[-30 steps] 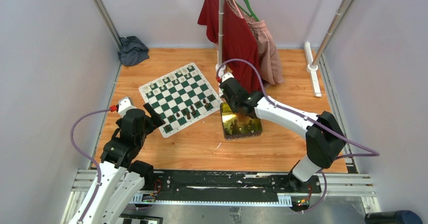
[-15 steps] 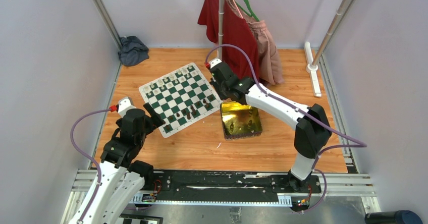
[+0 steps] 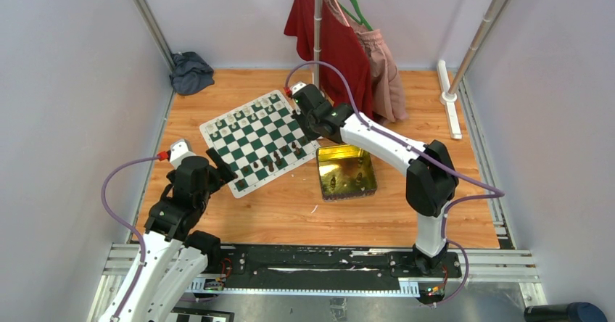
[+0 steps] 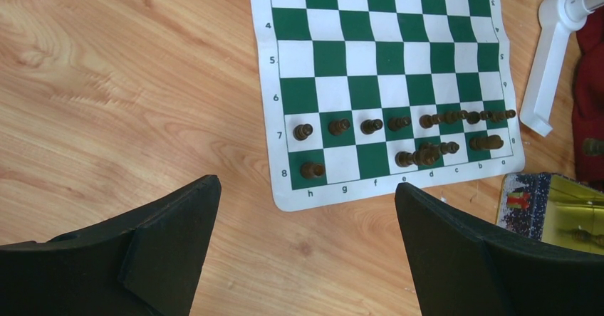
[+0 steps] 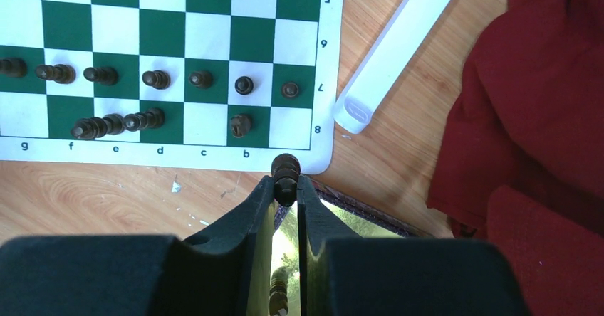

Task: Set up the chess pieces on the board
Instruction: Place the chess piece on the chessboard.

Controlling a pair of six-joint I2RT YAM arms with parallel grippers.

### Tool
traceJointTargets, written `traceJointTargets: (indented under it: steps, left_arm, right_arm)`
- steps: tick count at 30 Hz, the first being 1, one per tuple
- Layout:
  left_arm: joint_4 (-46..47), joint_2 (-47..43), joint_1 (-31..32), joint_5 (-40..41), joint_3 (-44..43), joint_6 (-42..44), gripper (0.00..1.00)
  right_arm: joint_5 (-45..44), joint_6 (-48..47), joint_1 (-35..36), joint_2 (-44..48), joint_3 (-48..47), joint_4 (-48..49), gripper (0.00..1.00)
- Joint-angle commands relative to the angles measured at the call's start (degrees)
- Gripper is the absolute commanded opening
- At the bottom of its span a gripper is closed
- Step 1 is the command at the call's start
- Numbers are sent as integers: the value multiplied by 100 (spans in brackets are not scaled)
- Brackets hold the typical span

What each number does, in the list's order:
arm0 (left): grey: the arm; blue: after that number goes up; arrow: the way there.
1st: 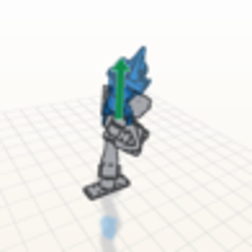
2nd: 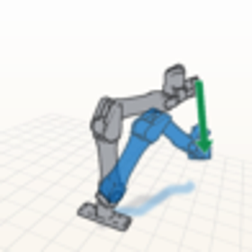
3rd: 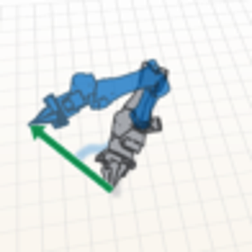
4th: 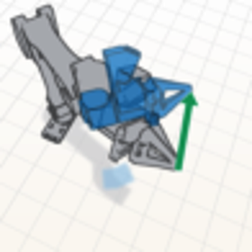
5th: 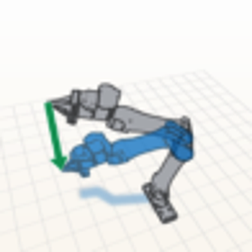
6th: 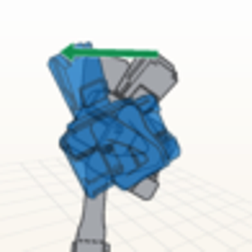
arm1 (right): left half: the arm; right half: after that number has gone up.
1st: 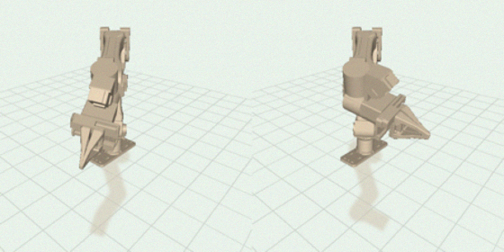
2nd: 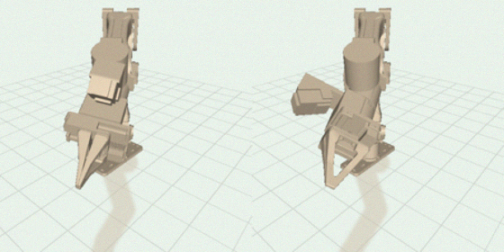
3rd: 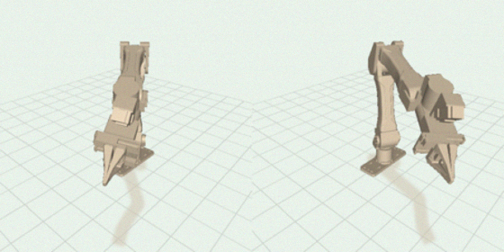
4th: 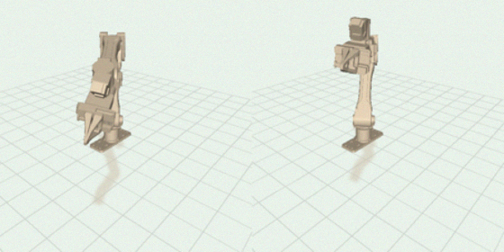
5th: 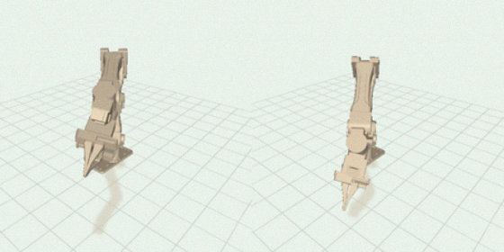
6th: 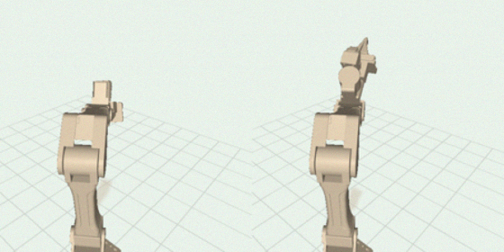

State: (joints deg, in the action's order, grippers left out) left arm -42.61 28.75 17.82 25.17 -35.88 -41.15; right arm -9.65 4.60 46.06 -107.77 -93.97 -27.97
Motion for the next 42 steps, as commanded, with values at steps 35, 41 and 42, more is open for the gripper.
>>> traceJointTargets:
  steps: [35,41,42]
  left_arm:
    - [38,-25,46,-91,76,36,100]
    - [32,-45,46,-100,68,37,100]
    - [27,-53,46,-108,74,39,100]
  right_arm:
    - [141,-35,855,-483,-531,-425,0]
    - [156,-13,887,-699,-552,-339,0]
    - [156,-19,887,-755,-545,-313,0]
